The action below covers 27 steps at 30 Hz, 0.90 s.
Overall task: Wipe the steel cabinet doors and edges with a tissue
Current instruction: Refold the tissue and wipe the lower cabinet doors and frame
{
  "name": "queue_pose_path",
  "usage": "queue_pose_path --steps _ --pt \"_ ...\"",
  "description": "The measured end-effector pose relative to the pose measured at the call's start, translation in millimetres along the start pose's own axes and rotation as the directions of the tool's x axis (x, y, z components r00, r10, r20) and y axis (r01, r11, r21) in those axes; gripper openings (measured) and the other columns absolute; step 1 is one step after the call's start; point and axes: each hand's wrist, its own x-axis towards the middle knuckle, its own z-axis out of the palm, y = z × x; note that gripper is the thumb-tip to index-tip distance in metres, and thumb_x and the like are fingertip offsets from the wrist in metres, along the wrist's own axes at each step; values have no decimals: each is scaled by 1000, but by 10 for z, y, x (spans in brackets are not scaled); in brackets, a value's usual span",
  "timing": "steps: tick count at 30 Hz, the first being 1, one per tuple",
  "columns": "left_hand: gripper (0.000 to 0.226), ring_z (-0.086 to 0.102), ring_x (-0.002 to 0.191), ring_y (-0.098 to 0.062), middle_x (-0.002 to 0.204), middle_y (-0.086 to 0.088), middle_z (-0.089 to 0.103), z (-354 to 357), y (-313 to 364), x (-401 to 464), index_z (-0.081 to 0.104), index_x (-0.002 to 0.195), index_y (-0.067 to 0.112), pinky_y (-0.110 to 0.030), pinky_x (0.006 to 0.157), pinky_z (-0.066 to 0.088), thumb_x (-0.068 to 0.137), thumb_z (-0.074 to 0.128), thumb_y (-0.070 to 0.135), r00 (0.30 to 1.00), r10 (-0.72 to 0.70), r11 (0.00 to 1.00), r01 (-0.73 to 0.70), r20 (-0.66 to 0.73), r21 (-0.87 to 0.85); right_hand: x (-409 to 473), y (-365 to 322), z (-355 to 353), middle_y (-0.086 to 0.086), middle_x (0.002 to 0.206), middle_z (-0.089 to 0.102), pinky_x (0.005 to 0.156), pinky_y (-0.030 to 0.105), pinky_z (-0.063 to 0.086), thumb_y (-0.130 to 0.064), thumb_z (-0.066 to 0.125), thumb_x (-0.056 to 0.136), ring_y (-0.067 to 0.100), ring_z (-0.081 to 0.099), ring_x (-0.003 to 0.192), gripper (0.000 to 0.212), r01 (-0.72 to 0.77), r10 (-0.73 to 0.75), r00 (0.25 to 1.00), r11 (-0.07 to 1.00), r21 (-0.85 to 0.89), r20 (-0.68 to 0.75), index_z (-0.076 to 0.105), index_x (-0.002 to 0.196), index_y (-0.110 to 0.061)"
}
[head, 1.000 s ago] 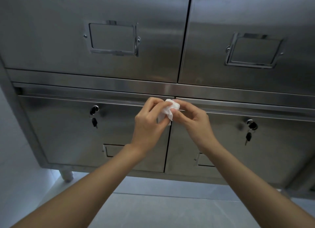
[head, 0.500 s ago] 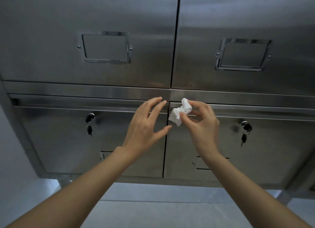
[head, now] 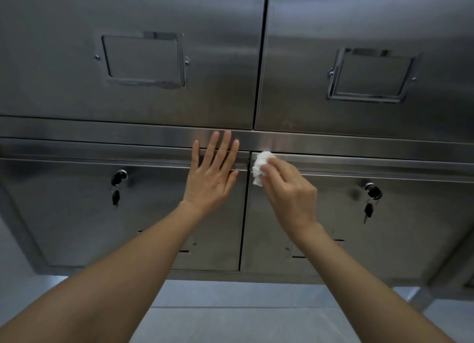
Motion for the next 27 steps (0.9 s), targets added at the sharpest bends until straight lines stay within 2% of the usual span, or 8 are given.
queue_pose_path --steps 2,4,7,10,14,19,22,27 --pt "72 -12 152 -23 164 -4 -19 52 -24 -15 -5 158 16 -52 121 -7 102 33 40 999 14 1000 -14 -37 7 -57 17 79 0 102 73 72 26 54 -9 60 99 17 71 95 18 105 -105 994 994 10 -18 75 90 -12" --pt "72 -11 152 -23 164 -5 -18 76 -35 -13 -4 158 16 -52 121 -7 102 34 41 998 14 1000 -13 -60 15 -192 159 126 8 112 73 88 34 57 -2 61 98 25 70 105 17 141 -141 990 989 32 -13 77 101 -5" --pt "69 -9 153 -24 165 -5 -15 104 -36 -13 0 159 15 -53 122 -5 103 32 40 996 25 999 -23 -90 22 -419 355 94 12 125 68 98 35 52 5 61 95 26 64 118 25 -3 3 1000 1000 -2 25 72 116 -1" --pt "69 -7 153 -24 165 -6 -13 113 -29 -9 3 159 15 -53 121 -3 102 33 40 993 32 999 -29 -110 34 -418 201 122 16 129 64 103 35 49 -4 59 97 29 62 122 26 -52 52 997 999 3 54 68 121 1" --pt "67 -6 153 -25 166 -7 -11 112 -35 -20 3 159 14 -54 121 -3 104 29 41 992 43 998 -38 -121 43 -283 -48 202 18 128 64 108 40 45 -17 56 96 34 60 121 34 -13 8 989 999 32 148 66 122 3" --pt "67 -6 153 -26 166 -7 -11 107 -45 -28 4 159 13 -54 121 -3 103 30 40 991 44 998 -39 -123 46 -327 218 131 17 128 64 111 44 41 -18 54 97 33 61 119 34 22 -18 987 999 -27 158 66 121 2" --pt "66 -5 153 -26 166 -7 -10 126 -39 -19 5 159 13 -54 121 -2 104 28 40 990 56 997 -49 -130 58 -337 17 202 19 133 60 111 45 41 -23 52 99 35 56 126 40 -33 32 984 999 4 173 63 127 4" --pt "63 -5 153 -26 166 -7 -9 137 -50 -53 5 159 13 -55 121 0 105 25 40 987 63 997 -57 -144 51 -334 -172 301 18 136 59 111 45 41 -24 52 98 36 54 129 44 2 -11 980 999 44 201 61 130 4"
